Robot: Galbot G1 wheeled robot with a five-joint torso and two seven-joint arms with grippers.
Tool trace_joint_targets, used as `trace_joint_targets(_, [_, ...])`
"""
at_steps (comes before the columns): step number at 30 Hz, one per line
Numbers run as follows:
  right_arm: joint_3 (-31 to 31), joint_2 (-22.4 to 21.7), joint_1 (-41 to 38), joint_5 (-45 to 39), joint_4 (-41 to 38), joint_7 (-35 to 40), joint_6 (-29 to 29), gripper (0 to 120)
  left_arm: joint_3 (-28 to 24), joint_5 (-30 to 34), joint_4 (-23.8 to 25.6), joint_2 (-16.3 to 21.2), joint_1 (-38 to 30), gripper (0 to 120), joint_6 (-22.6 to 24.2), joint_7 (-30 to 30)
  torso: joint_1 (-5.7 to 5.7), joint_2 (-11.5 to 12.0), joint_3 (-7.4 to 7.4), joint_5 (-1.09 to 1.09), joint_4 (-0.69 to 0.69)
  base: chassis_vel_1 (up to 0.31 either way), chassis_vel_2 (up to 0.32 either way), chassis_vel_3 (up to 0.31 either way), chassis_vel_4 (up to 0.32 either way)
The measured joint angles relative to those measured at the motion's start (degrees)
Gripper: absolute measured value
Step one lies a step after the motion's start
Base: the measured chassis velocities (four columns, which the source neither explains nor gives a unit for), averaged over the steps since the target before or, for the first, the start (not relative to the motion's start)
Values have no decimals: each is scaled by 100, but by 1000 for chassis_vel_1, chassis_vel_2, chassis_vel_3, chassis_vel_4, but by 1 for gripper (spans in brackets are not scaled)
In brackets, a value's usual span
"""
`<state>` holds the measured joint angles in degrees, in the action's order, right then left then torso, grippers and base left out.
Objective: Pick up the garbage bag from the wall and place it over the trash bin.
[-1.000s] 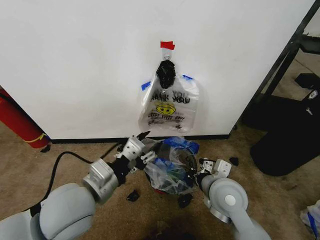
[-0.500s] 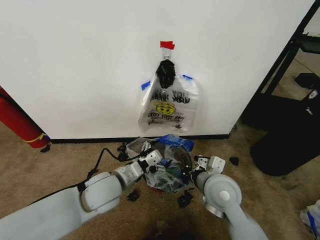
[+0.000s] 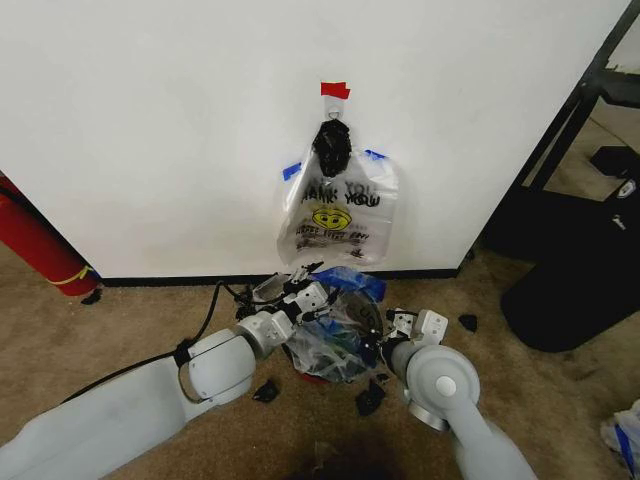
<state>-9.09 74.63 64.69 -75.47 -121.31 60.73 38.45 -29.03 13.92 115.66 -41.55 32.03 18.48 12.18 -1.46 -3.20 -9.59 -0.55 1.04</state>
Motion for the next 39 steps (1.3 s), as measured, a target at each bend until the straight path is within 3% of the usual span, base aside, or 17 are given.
trace_joint_targets(5, [-9,11,-5,-8,38,0,23,0,-6,169,0,-19,2,30,-54,96,0,0,0,0,0,0,0,0,0])
trace_joint_targets(15, [-2,50,39,6,22,-6,53,0,-50,246,-101,-121,-6,0,-68,155,0,0,0,0,0,0,0,0,0])
trace_joint_targets(24, [3,40,100,83,-30,-64,61,0,-99,506,-74,-192,-216,0,37,242,0,0,0,0,0,0,0,0,0])
trace_joint_targets(32, [11,-1,304,343,-186,-237,64,0,-251,181,-710,-306,-655,0,-16,165,0,0,0,0,0,0,0,0,0])
trace_joint_targets(39, [17,-114,469,527,-366,-404,50,0,-340,502,-1184,-250,-946,0,-68,83,0,0,0,0,0,0,0,0,0])
